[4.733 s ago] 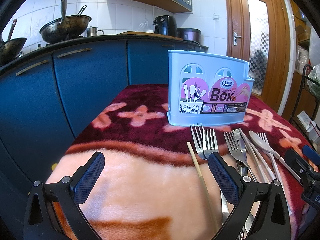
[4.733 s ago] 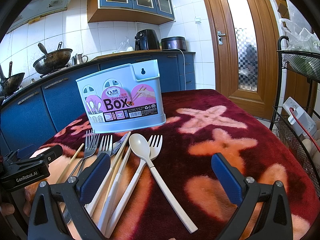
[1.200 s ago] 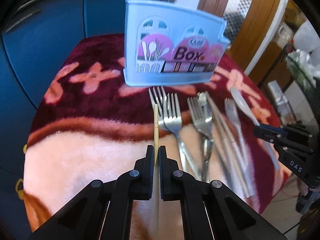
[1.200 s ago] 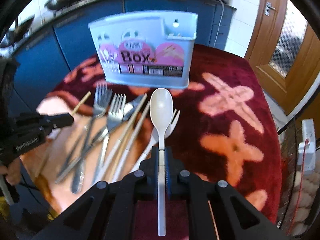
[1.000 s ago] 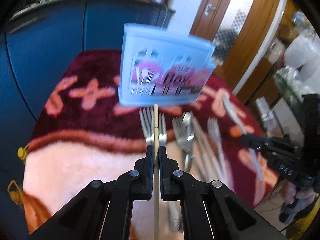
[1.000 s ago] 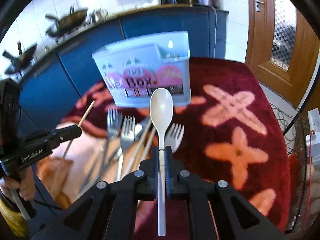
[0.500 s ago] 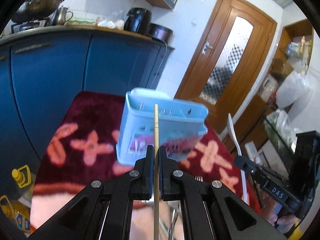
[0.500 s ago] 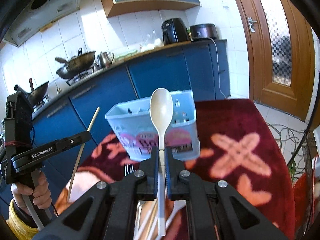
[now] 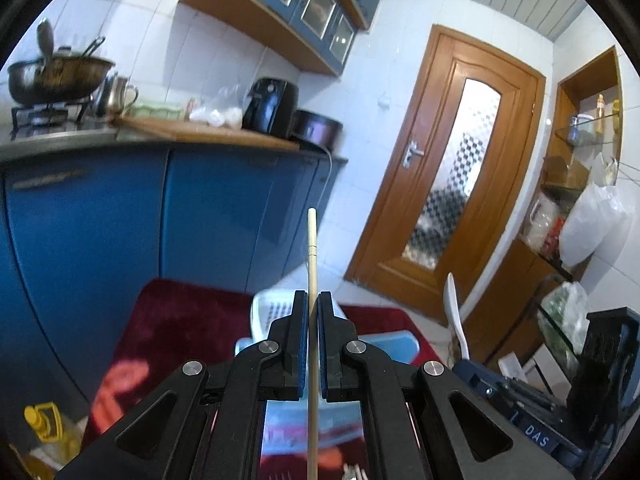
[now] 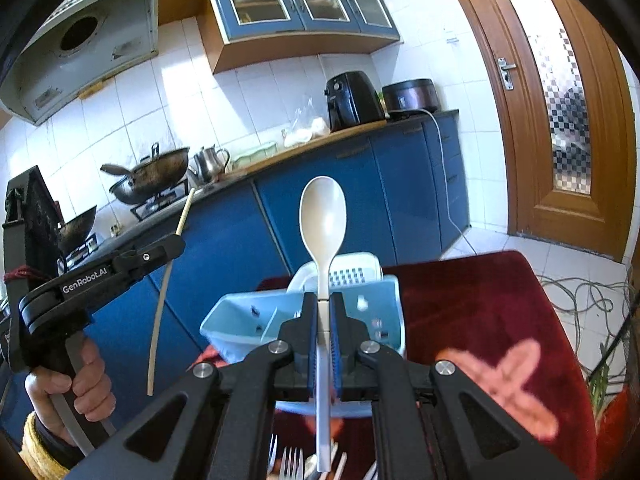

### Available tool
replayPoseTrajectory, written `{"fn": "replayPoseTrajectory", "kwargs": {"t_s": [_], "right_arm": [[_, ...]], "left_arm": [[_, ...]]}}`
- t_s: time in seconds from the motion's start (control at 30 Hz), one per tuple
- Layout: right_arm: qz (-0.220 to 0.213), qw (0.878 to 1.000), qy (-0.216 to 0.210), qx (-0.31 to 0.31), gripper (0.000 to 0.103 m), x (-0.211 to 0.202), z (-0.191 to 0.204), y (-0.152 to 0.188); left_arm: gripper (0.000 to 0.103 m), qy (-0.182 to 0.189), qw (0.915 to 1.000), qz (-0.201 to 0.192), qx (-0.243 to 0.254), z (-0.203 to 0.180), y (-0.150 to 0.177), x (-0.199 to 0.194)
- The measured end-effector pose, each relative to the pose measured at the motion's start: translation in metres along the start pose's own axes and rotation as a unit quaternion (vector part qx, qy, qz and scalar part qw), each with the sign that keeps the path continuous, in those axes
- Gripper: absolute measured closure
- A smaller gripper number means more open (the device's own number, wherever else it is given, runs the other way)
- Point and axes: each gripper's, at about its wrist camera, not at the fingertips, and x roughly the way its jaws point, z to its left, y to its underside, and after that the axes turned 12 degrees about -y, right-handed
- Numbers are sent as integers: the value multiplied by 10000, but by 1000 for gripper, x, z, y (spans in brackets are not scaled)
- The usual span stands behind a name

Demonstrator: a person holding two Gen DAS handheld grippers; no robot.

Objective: Organize utensils
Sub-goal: 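Lift and carry the spoon and chopstick over the blue holder with both tools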

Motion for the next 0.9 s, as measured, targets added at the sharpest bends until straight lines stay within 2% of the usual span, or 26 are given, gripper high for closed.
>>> {"fn": "replayPoseTrajectory", "kwargs": {"t_s": [0.37,0.7,0.9], "right_arm": [[-465,9986,77,-248,95,44,-20,-21],[-581,9980,73,-241,95,65,-40,-11],[-685,9962,236,-486,95,71,-40,-3]], "left_arm": [[99,-467,9956,-814,-61,0,-24,43],[99,-805,9898,-1157,-184,7,-1,72],[99,-985,9862,-1328,-35,-2,14,76]]}}
